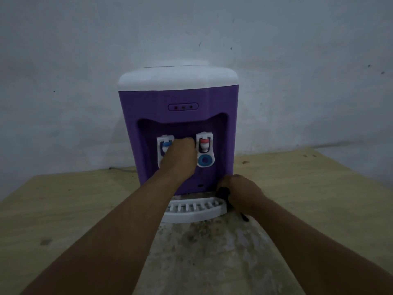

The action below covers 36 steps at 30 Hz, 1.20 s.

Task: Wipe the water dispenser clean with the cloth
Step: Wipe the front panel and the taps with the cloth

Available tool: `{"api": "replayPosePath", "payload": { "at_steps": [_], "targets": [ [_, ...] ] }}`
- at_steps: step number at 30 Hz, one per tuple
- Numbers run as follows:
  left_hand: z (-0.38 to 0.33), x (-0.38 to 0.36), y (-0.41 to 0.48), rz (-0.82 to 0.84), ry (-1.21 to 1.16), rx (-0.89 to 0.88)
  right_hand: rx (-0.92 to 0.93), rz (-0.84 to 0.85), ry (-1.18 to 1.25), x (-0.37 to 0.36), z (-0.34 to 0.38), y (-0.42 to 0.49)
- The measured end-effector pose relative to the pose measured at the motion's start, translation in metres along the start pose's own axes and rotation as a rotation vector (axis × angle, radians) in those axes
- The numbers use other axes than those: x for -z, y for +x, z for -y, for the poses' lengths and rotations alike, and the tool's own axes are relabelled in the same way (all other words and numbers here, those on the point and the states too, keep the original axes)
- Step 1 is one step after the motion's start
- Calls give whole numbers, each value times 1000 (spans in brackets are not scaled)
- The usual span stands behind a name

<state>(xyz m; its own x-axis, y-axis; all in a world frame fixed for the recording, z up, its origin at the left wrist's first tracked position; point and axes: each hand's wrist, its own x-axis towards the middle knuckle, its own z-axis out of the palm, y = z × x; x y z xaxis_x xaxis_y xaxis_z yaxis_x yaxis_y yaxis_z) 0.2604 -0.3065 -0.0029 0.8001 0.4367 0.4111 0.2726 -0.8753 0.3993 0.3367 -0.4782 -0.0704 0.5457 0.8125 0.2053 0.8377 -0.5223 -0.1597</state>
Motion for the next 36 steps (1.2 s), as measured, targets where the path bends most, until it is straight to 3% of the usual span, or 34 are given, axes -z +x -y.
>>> {"api": "replayPosePath", "payload": {
  "at_steps": [2, 9, 14, 18, 21, 28, 33, 36],
  "targets": [
    [1, -1, 1, -3, 0, 6, 13, -71, 108, 9, -7, -1],
    [0, 0, 0, -8, 27, -10, -49, -774, 401, 57, 7, 18],
    [-3, 3, 0, 25, 119, -65, -77, -942, 535, 91, 22, 38],
    [0, -1, 2, -15, 94, -45, 29, -848, 426, 65, 12, 31],
    [1, -2, 2, -11, 60, -17, -3, -738, 420, 34, 2, 20],
    [1, -3, 3, -6, 27, 7, -214, -528, 660, -5, -3, 6],
    [-2, -3, 1, -1, 15, 34, -400, -343, 618, -5, -10, 5],
    [0, -2, -2, -15, -17, 35, -488, -408, 642, 3, -5, 6]
  ]
}}
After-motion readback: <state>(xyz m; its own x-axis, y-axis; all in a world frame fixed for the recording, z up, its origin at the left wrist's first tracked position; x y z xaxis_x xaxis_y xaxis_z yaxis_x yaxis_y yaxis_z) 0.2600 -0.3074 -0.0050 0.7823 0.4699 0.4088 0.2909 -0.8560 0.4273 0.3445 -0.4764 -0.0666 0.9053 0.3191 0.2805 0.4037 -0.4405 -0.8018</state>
